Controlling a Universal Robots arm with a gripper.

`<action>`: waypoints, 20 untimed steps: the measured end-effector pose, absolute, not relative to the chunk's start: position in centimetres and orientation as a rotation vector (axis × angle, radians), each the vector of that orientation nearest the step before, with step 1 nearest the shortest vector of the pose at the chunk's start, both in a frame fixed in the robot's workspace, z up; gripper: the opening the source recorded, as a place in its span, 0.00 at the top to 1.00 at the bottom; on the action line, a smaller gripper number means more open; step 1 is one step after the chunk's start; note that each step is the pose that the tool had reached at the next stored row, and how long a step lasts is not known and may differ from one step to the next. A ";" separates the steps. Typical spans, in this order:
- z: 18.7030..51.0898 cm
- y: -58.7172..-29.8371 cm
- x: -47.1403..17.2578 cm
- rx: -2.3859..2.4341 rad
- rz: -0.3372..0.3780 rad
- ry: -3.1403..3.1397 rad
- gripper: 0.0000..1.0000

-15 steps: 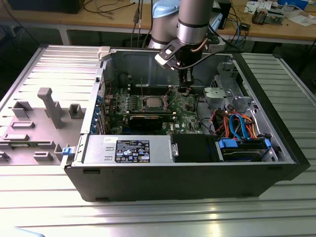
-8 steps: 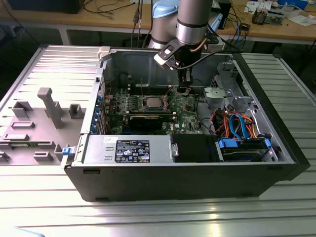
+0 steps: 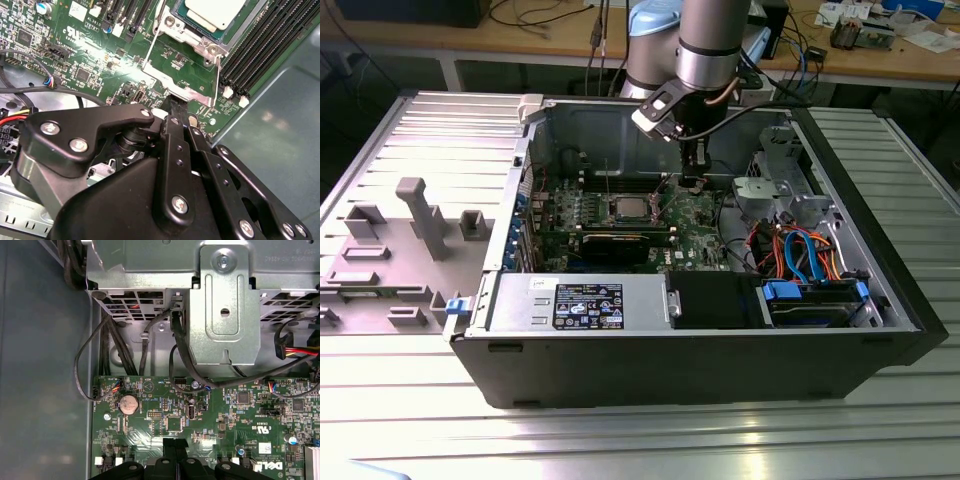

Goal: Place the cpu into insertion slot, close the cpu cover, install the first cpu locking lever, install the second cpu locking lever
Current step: 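Close the cpu cover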

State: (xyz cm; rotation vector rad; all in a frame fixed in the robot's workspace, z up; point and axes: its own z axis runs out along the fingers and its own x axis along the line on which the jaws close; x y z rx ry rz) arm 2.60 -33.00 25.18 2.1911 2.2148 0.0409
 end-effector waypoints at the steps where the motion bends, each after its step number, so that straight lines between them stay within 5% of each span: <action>1: 25.2 -33.0 2.6 2.191 0.041 2.215 0.89; 20: 25.2 -33.0 0.5 2.191 0.041 2.215 0.89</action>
